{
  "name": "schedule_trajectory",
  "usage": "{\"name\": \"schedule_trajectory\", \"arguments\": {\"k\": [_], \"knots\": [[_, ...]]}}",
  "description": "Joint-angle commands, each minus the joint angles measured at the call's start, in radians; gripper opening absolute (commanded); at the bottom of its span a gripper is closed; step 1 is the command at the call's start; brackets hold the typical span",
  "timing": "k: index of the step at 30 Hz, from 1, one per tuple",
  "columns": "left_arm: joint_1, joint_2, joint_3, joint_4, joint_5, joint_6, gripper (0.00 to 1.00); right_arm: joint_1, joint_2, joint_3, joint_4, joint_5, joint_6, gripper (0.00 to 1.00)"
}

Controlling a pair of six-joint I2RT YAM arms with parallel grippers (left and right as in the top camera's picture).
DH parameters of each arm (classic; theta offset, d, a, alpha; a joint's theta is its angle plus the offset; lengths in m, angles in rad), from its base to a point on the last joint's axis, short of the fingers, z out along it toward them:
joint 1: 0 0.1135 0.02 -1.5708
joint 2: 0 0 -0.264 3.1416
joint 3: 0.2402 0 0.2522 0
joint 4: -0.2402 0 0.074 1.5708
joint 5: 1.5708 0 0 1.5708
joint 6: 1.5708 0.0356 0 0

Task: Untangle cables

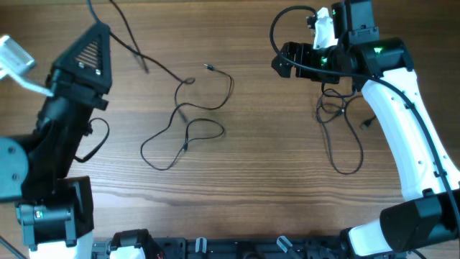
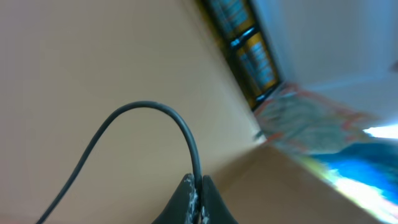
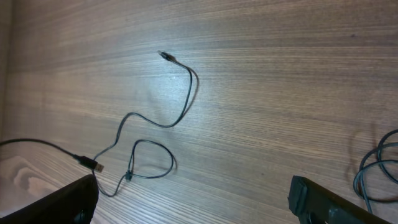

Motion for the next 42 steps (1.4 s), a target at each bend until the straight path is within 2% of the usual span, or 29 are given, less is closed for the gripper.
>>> {"name": "schedule_trajectory", "arguments": {"k": [1, 6, 11, 14, 17, 20, 23, 26, 31, 34, 37, 39, 42], "knots": [[0.002, 0.023, 0.008, 0.139, 0.012, -0.166, 0.04, 0.002, 0.005, 0.002, 0.003, 0.007, 0.006, 1.0], [0.002, 0.082, 0.008, 0.153, -0.003, -0.188, 0.04, 0.002, 0.005, 0.002, 0.003, 0.007, 0.005, 1.0], [-0.005, 0.213, 0.008, 0.182, -0.064, -0.404, 0.04, 0.002, 0.005, 0.002, 0.003, 0.007, 0.005, 1.0], [-0.016, 0.309, 0.008, 0.362, -0.067, -0.507, 0.04, 0.002, 0.005, 0.002, 0.003, 0.007, 0.005, 1.0], [-0.03, 0.397, 0.009, 0.583, -0.126, -0.542, 0.04, 0.002, 0.005, 0.002, 0.003, 0.007, 0.005, 1.0], [-0.034, 0.451, 0.044, 0.561, -0.25, -0.529, 0.04, 0.002, 0.005, 0.002, 0.003, 0.007, 0.005, 1.0], [-0.034, 0.487, 0.122, 0.495, -0.361, -0.394, 0.04, 0.002, 0.005, 0.002, 0.003, 0.007, 0.005, 1.0], [-0.036, 0.534, 0.263, 0.342, -0.378, -0.244, 0.04, 0.002, 0.005, 0.002, 0.003, 0.007, 0.005, 1.0], [-0.089, 0.702, 0.633, 0.006, -0.388, 0.187, 0.04, 0.002, 0.005, 0.002, 0.003, 0.007, 0.005, 1.0], [-0.097, 0.835, 0.878, -0.249, -0.459, 0.327, 0.04, 0.002, 0.005, 0.002, 0.003, 0.007, 0.005, 1.0], [-0.088, 0.964, 1.067, -0.437, -0.517, 0.499, 0.04, 0.002, 0.005, 0.002, 0.003, 0.007, 0.005, 1.0], [-0.079, 1.03, 1.133, -0.534, -0.563, 0.599, 0.04, 0.002, 0.005, 0.002, 0.003, 0.007, 0.005, 1.0], [-0.059, 1.085, 1.142, -0.605, -0.612, 0.712, 0.04, 0.002, 0.005, 0.002, 0.003, 0.007, 0.005, 1.0]]}}
